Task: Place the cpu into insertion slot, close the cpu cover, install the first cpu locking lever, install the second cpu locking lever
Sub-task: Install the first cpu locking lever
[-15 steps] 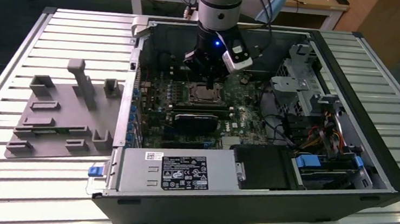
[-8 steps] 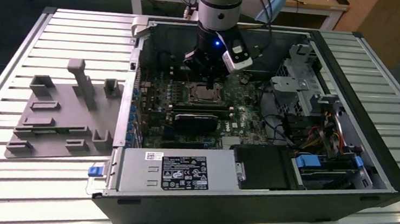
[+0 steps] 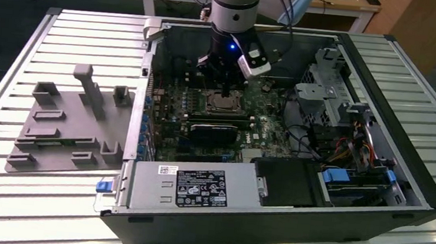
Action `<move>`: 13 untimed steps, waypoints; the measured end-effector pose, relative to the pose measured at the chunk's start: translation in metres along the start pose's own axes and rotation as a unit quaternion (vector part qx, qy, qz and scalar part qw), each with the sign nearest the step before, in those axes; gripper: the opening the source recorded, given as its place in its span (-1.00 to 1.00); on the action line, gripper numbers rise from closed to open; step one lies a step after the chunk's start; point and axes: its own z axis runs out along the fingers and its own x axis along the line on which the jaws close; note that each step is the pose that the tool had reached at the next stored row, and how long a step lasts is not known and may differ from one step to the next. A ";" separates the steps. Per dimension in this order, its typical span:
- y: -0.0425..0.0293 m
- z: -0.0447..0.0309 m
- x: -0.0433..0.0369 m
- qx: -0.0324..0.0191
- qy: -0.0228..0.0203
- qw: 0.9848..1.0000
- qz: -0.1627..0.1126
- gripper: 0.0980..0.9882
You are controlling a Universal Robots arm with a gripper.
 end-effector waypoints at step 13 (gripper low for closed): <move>-0.0019 -0.0023 0.0421 0.000 -0.004 1.000 0.001 -0.99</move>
